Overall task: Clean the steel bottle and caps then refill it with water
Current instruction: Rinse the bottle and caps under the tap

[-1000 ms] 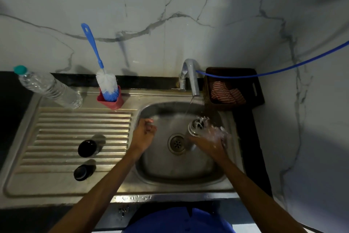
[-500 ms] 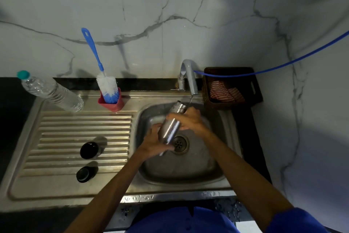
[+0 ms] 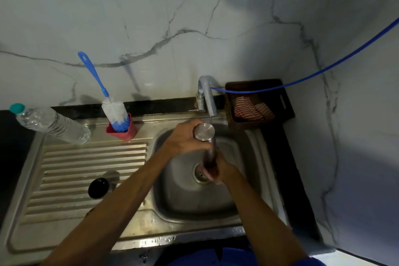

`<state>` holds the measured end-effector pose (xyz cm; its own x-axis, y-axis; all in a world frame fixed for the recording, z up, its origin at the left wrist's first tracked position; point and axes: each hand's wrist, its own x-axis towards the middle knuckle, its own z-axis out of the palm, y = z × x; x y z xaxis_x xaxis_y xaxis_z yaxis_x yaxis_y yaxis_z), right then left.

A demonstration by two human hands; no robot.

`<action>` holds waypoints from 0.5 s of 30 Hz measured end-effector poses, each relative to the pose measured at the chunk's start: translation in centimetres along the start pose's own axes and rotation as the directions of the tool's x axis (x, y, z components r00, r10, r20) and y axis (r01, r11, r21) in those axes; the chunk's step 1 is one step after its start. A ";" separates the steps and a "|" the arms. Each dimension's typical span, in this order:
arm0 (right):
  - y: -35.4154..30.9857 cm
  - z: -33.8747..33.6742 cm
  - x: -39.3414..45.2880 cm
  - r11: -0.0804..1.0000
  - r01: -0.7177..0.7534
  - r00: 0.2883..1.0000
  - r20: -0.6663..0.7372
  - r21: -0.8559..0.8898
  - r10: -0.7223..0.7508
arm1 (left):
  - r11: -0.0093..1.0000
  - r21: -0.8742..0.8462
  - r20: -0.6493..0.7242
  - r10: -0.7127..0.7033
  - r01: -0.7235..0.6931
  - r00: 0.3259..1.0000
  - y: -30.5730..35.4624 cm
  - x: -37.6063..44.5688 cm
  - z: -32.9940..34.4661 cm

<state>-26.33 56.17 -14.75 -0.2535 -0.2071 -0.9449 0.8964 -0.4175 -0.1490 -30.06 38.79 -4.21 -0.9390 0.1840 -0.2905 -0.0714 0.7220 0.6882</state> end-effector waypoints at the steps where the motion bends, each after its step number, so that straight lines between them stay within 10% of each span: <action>1: -0.2 -1.0 -0.2 0.987 0.044 0.999 -0.016 -0.154 -0.047 | 0.999 -0.040 -0.010 -0.028 0.028 1.000 0.3 0.9 0.7; 5: -2.1 -2.4 -0.7 0.535 0.236 0.883 -0.051 -0.811 -0.467 | 0.979 -0.117 -0.006 -0.166 0.164 0.986 1.7 3.8 2.8; 11: -3.9 -0.7 -1.4 0.411 0.411 0.797 0.102 -0.814 -0.595 | 0.897 -0.296 -0.142 -0.381 0.328 0.914 2.3 5.3 3.7; 15: -4.8 1.5 -2.3 0.071 0.449 0.716 0.311 -0.891 -0.624 | 0.757 -0.441 -0.195 -0.605 0.482 0.772 -0.3 4.2 3.0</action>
<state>-30.62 57.34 -11.45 -0.8544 -0.1634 -0.4932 0.2735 0.6657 -0.6943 -32.95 41.34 -7.65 -0.7475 -0.4245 -0.5110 -0.6548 0.3414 0.6743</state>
